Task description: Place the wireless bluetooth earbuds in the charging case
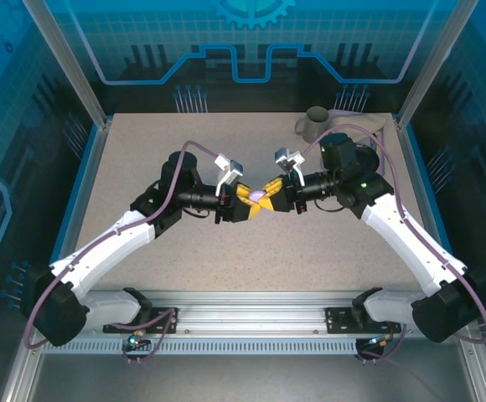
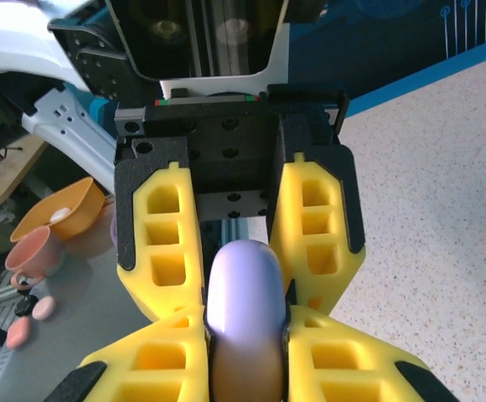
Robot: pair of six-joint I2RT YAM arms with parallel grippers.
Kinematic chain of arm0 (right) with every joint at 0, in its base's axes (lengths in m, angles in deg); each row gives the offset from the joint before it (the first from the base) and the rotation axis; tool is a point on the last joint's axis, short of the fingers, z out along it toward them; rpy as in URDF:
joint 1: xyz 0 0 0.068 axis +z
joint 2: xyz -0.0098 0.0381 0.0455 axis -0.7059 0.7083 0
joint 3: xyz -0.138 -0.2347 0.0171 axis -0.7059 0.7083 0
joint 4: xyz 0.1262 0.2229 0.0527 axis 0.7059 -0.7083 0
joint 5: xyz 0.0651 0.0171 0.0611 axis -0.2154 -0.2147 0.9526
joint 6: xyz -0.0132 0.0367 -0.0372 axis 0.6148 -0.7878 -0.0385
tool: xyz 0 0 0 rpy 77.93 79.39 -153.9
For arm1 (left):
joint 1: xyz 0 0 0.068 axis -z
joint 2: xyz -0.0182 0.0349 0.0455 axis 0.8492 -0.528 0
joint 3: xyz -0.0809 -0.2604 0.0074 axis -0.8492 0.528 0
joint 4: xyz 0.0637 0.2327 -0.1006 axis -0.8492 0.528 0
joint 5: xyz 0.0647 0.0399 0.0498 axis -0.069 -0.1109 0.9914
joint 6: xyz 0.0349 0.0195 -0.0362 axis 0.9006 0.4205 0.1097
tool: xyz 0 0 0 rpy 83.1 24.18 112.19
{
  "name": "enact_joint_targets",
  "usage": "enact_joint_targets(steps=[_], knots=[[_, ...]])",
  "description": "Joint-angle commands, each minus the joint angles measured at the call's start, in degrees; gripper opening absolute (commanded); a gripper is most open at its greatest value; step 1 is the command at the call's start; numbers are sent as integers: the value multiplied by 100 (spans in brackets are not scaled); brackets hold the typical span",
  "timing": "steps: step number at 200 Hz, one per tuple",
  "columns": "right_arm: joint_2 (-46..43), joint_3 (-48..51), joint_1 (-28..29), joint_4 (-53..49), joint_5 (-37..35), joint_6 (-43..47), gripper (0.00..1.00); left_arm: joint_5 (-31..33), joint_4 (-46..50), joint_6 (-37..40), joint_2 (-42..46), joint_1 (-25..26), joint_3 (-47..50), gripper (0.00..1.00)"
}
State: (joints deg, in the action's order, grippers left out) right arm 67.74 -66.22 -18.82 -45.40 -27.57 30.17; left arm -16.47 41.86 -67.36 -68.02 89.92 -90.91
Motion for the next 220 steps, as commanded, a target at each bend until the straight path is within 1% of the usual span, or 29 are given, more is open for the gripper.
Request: enact_joint_targets(steps=[1, 29, 85, 132, 144, 175, 194, 201, 220], knots=[[-162, 81, -7, 372, 258, -300, 17, -80, -528, -98, 242, 20, 126, 35], [-219, 90, -2, 455, 281, -402, 17, -130, -776, -199, 326, 16, 214, 33], [-287, 161, 45, 628, 261, -552, 18, -281, -1057, -383, 318, 22, 224, 34], [-283, 134, 85, 752, 217, -638, 18, -339, -1079, -435, 309, 29, 216, 33], [-282, 120, 85, 748, 207, -641, 18, -339, -1088, -458, 302, 22, 209, 30], [-280, 103, 107, 685, 182, -602, 18, -347, -1088, -477, 300, 28, 198, 16], [-290, 90, 116, 593, 119, -545, 20, -338, -1033, -446, 317, 29, 184, 14], [-292, 77, 116, 541, 91, -517, 21, -339, -1012, -425, 323, 29, 181, 10], [-308, 51, 124, 420, 22, -442, 26, -330, -922, -358, 344, 28, 174, 7]])
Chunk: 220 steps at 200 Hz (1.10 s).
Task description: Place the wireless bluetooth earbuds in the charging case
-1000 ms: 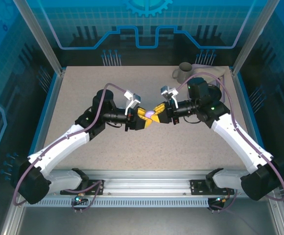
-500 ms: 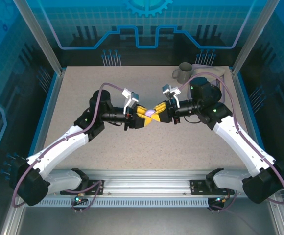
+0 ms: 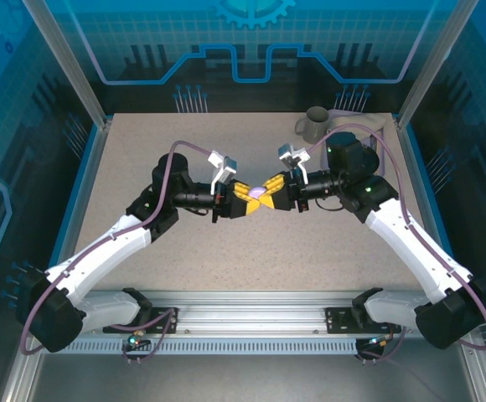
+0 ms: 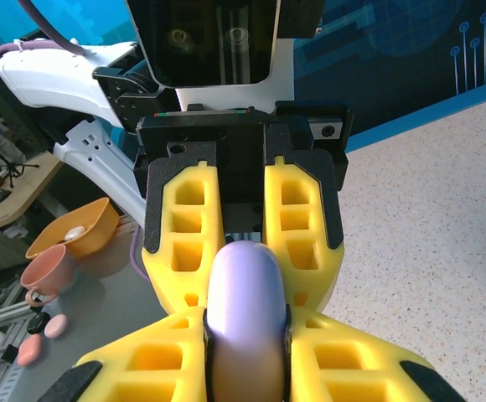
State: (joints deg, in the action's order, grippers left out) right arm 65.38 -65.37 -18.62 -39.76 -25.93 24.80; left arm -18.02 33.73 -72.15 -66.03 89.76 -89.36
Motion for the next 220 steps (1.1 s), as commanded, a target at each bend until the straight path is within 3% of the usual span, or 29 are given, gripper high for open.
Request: enact_joint_targets(steps=[1, 28, 82, 150, 220], knots=[[-72, -37, 105, -149, -151, 100, 26, -175, -108, 123, 145, 44, 18, 7], [-129, -99, 105, -366, -370, 244, 44, -149, 3, 241, 180, 37, 3, 6], [-254, -300, 49, -787, -592, 488, 58, -123, 175, 481, 196, 43, 34, 6], [-163, -840, 128, -1889, -270, 1309, 62, -268, 515, 856, 202, 44, -78, 7], [162, -1117, 389, -1992, -869, 1338, 62, -491, 654, 952, 256, 41, -124, 8]])
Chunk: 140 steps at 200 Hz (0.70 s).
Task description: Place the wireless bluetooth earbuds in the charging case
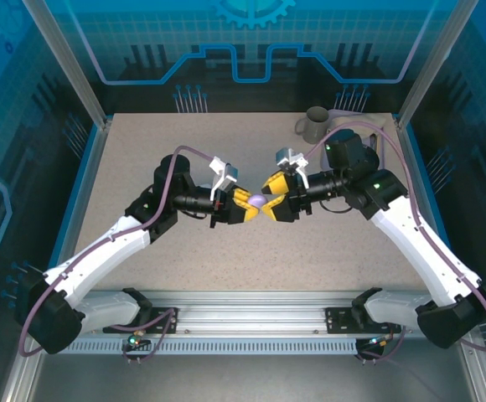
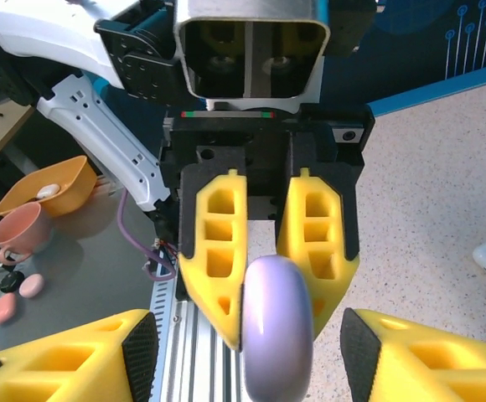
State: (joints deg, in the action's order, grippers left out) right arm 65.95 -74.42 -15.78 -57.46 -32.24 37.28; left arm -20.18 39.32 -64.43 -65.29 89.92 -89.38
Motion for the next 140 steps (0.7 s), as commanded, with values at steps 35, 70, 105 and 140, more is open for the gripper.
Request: enact_joint_targets(steps=[35, 70, 105, 140], knots=[[147, -240, 135, -160, -413, 36, 62, -293, 112, 189, 205, 36, -104, 8], [155, -226, 137, -127, -558, -25, 62, -319, 131, 202, 210, 35, -122, 8], [124, -202, 137, 9, -775, -173, 62, -363, 173, 248, 207, 55, -122, 8], [73, -193, 120, 182, -909, -323, 62, -381, 298, 376, 213, 83, -131, 8]])
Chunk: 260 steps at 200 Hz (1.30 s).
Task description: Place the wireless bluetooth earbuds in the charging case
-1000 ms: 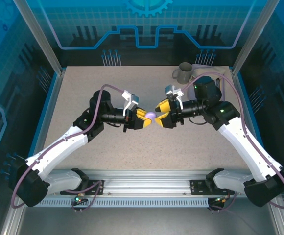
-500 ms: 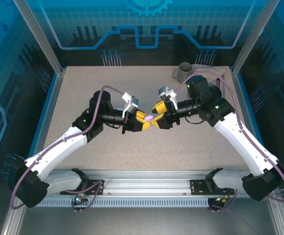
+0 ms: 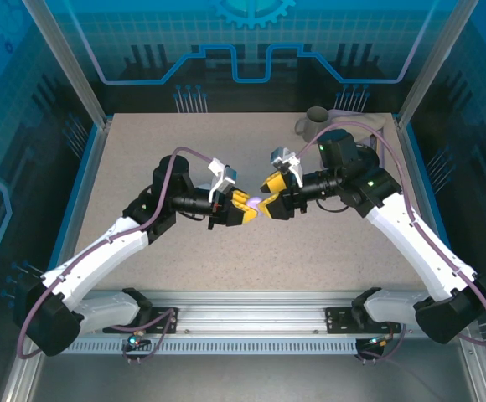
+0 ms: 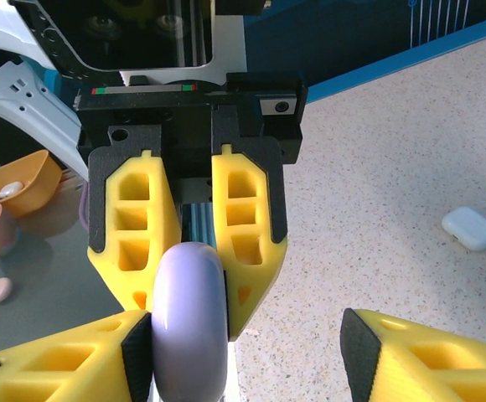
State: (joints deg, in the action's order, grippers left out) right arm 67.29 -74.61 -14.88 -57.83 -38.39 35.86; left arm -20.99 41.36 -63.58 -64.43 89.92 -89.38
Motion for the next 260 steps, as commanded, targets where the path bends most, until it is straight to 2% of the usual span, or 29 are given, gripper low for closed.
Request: enact_joint_targets(steps=[1, 139, 158, 185, 227, 260], knots=[[-60, -171, 30, 220, -303, -182, 62, -300, 95, 294, 131, 87, -131, 8], [-314, -67, -110, 496, -938, -534, 63, -225, 305, 582, 213, 126, -131, 8], [-464, 58, -137, 685, -1348, -717, 63, -68, 340, 581, 211, 132, -126, 9], [-574, 211, -256, 740, -2420, -1064, 65, 80, 140, 431, 197, 134, -35, 9], [-259, 341, -540, 395, -3614, -1688, 65, 300, -253, 256, 261, 64, 198, 9], [260, 419, -618, 101, -3864, -1881, 65, 305, -833, -130, 342, -177, 523, 9]])
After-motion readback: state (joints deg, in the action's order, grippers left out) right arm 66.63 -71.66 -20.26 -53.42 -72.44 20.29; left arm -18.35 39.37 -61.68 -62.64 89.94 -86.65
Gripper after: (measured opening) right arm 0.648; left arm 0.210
